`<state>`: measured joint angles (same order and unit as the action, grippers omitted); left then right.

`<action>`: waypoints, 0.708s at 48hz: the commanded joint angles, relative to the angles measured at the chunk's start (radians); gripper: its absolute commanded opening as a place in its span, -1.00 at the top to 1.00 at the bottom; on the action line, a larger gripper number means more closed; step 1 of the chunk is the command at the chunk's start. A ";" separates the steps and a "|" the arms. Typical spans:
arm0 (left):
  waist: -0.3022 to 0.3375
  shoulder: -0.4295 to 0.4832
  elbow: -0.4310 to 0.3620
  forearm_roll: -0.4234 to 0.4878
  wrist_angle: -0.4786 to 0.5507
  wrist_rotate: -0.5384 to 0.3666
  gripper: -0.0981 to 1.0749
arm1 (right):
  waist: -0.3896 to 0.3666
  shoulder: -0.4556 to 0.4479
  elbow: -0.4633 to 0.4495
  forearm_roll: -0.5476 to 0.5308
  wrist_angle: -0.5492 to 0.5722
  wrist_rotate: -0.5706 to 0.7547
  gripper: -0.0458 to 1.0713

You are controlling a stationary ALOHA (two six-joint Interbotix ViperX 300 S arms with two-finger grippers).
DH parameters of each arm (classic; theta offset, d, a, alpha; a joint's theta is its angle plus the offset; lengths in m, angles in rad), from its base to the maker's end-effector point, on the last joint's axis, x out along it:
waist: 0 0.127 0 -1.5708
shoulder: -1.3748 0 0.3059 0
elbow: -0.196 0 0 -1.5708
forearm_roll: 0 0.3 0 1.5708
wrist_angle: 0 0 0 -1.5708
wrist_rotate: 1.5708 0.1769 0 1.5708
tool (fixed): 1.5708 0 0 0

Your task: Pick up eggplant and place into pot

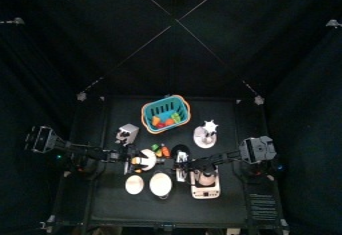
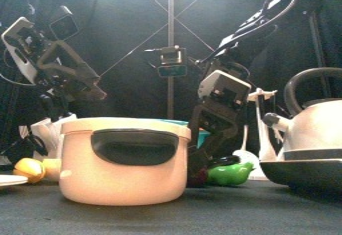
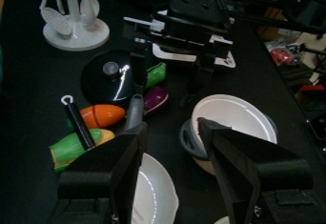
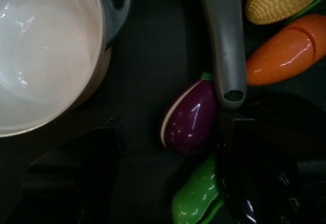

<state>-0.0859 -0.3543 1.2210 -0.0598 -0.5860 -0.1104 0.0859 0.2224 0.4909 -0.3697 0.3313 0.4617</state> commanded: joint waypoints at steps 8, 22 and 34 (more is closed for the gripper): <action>-0.003 -0.003 -0.012 -0.005 -0.005 0.002 -0.61 | -0.014 0.008 -0.037 0.000 -0.014 0.002 -0.90; -0.005 0.002 -0.011 -0.005 -0.005 0.000 -0.61 | -0.020 0.025 -0.035 0.000 -0.018 0.002 -0.90; -0.005 0.005 -0.014 -0.005 -0.005 0.000 -0.61 | -0.021 0.021 -0.034 -0.003 -0.018 0.000 -0.86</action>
<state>-0.0874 -0.3513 1.2210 -0.0644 -0.5860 -0.1104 0.0706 0.2623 0.4709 -0.3712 0.3175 0.4617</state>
